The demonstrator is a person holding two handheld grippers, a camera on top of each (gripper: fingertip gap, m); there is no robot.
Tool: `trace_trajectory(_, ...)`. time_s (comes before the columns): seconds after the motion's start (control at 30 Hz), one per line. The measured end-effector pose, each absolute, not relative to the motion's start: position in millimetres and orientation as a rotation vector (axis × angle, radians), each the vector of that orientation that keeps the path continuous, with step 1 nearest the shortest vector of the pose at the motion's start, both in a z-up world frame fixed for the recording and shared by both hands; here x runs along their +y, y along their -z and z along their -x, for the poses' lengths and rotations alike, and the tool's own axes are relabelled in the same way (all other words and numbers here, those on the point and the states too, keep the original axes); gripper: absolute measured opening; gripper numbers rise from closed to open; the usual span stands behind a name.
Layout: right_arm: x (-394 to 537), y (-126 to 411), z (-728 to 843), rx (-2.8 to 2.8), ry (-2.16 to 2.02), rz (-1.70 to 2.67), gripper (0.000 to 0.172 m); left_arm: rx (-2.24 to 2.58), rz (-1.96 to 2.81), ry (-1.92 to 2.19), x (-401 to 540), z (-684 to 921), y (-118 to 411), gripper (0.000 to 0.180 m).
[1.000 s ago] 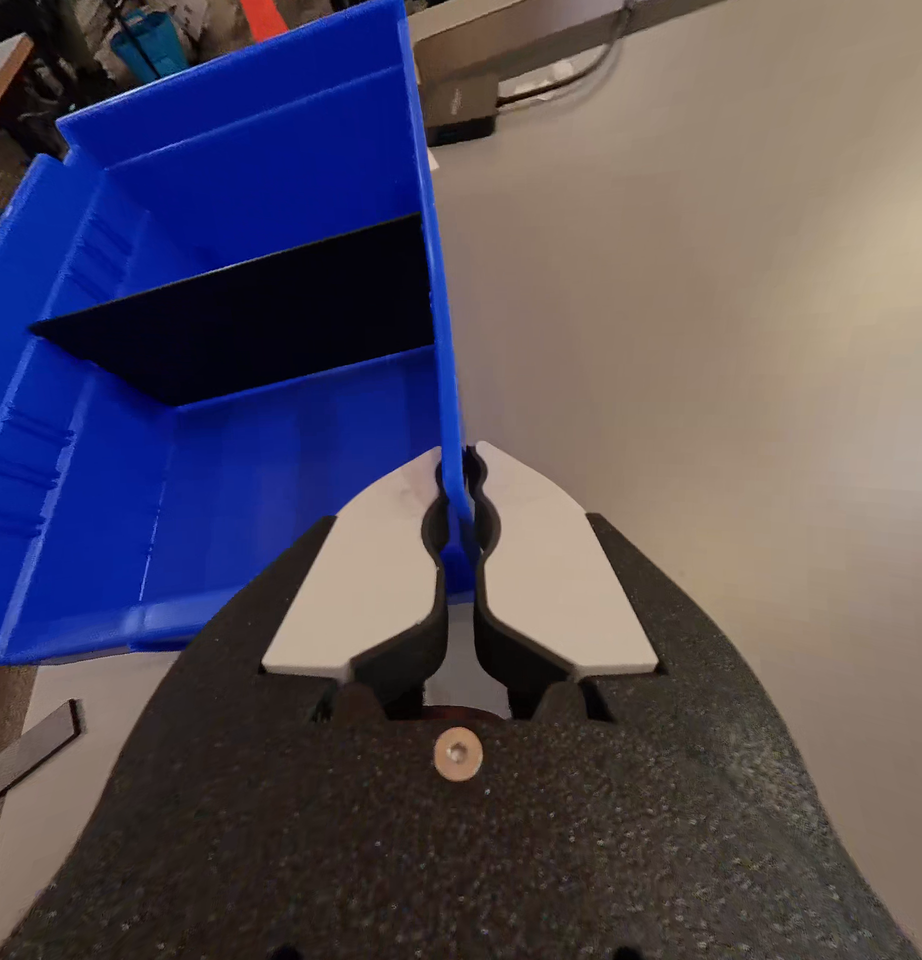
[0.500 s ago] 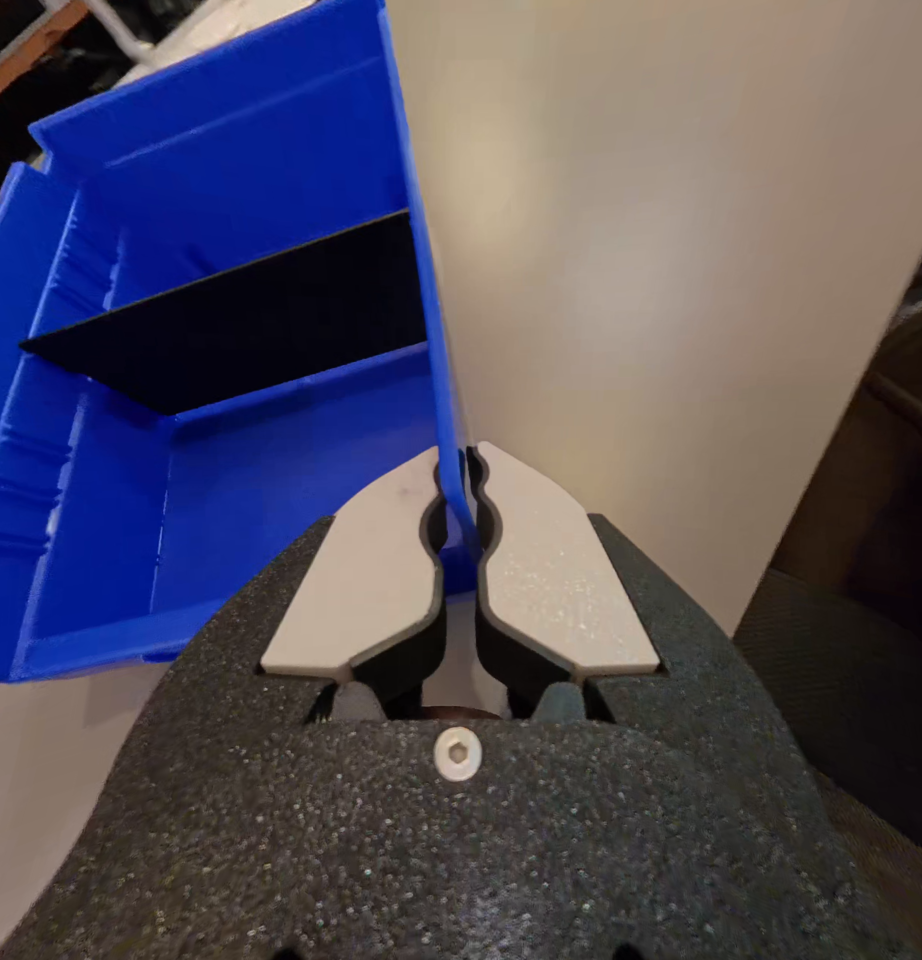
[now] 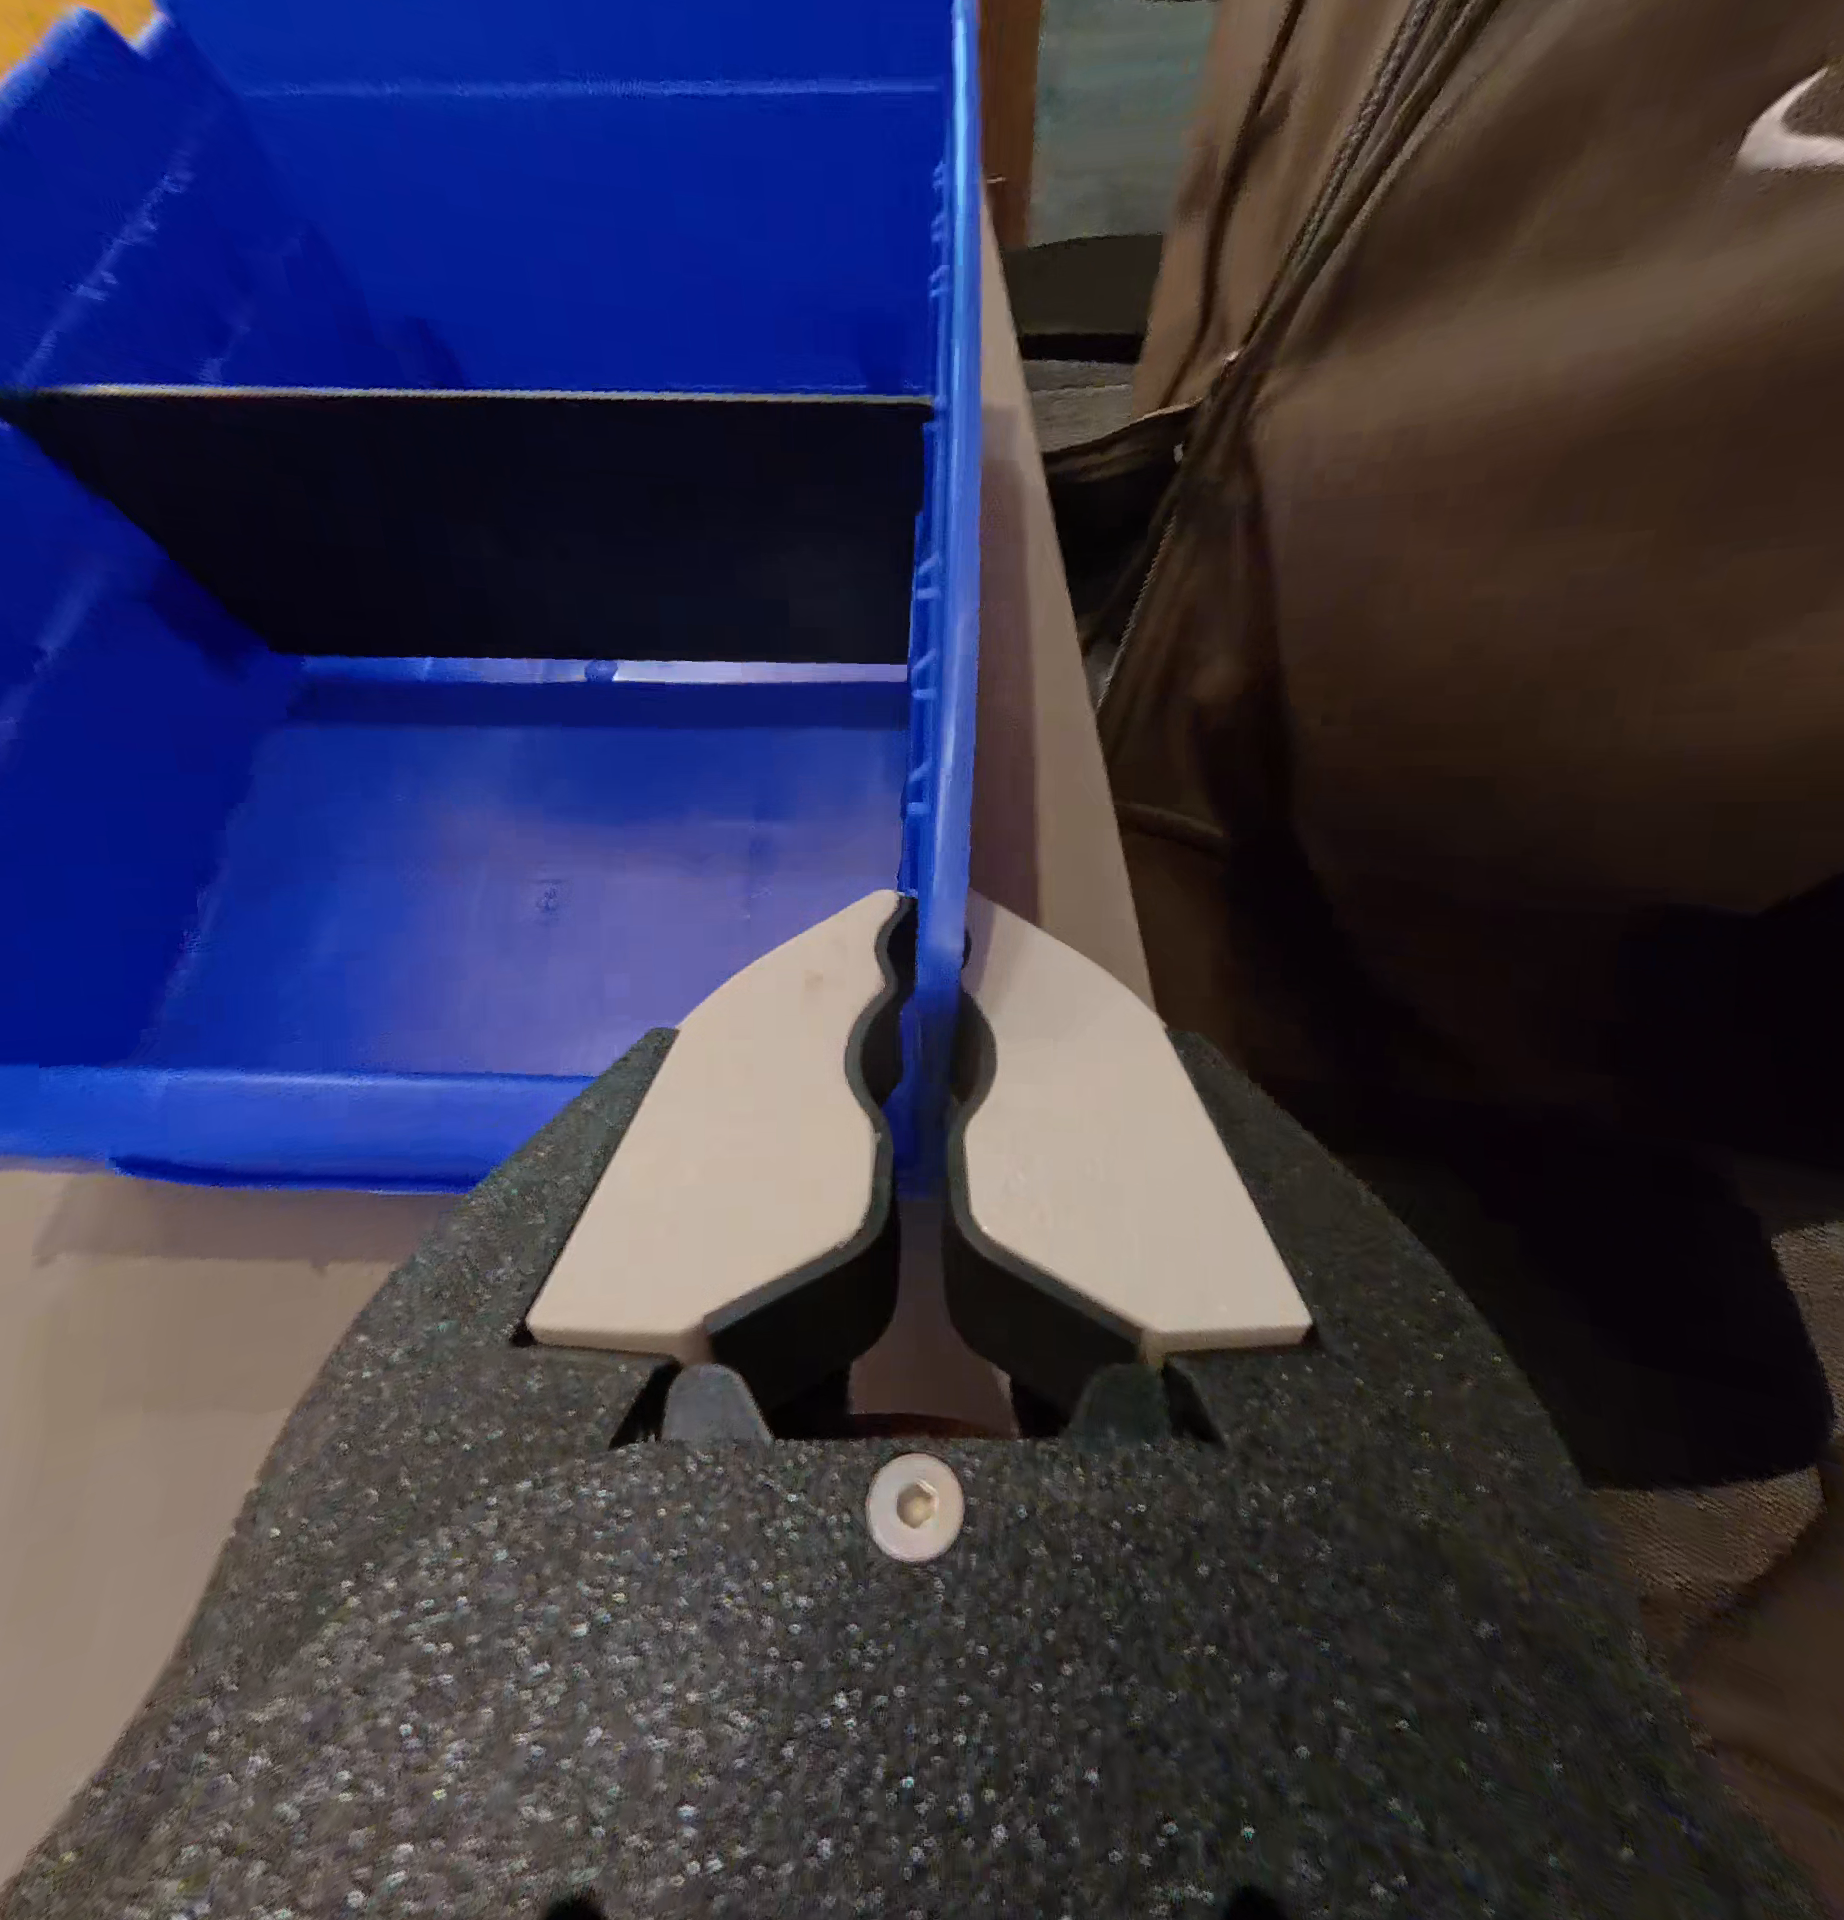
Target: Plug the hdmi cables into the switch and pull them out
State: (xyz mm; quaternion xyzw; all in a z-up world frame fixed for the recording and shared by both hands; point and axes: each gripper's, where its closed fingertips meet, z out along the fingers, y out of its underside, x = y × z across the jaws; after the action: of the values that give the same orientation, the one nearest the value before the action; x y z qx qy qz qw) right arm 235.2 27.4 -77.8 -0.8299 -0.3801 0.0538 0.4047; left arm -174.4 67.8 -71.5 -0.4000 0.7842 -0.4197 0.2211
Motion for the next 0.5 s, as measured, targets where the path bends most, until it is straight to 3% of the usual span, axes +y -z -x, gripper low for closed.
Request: trace_trajectory(0.5,120.9,76.5,-151.3,-1.279,-0.476,1.825,0.003,2.181,1.134,1.224,15.1,136.9,72.1,0.004)
